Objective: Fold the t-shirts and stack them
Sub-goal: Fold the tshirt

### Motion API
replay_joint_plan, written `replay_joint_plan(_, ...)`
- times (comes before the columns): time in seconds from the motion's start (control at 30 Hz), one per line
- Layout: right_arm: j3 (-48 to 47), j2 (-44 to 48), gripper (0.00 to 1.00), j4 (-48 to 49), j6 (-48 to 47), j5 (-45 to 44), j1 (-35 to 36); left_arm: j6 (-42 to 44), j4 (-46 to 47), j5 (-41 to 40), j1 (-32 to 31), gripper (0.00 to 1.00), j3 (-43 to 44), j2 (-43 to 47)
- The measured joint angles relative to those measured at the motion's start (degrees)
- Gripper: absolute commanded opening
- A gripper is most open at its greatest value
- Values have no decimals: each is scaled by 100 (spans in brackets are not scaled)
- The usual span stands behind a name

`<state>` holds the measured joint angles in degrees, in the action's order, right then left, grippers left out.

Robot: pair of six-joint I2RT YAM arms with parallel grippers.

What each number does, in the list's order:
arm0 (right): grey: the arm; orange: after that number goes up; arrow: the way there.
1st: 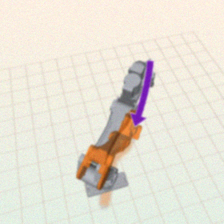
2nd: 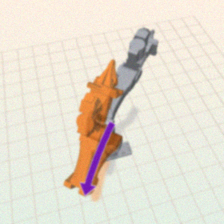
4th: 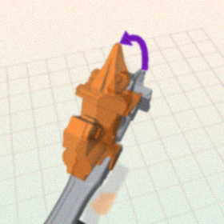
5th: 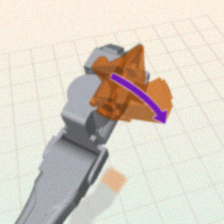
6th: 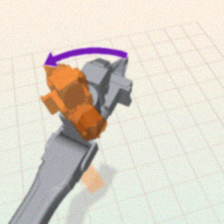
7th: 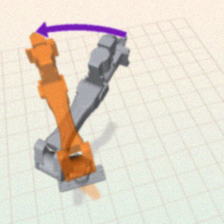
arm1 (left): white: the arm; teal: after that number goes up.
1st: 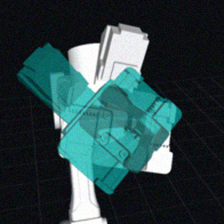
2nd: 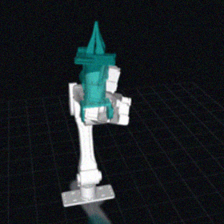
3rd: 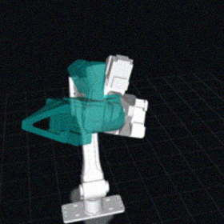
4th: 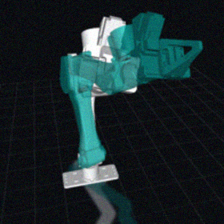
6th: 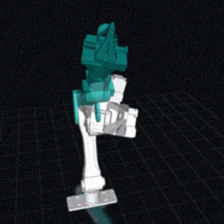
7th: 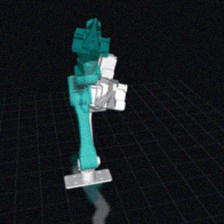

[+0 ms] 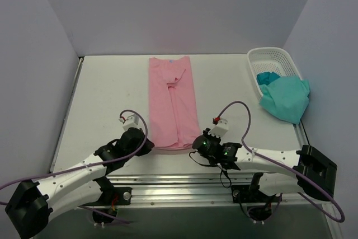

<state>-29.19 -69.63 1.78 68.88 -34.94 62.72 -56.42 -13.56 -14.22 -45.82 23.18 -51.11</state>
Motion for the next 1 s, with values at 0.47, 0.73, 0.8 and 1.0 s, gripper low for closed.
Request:
replay_joint_plan(0.47,-1668,-420,0,-560,-1263,-586,-608,525,-109,-136,393,2,1600,-837)
replay_joint_plan(0.73,-2824,-1635,0,-413,-2087,-654,-1266,721,114,-48,1130,2,1969,-1504)
replay_joint_plan(0.8,-3049,-1956,0,-284,-2225,-575,-1473,756,190,-2,1257,2,2037,-1690)
replay_joint_plan(1.0,-3832,-2898,0,-144,-2529,-350,-1941,892,540,240,1547,2,2463,-2472)
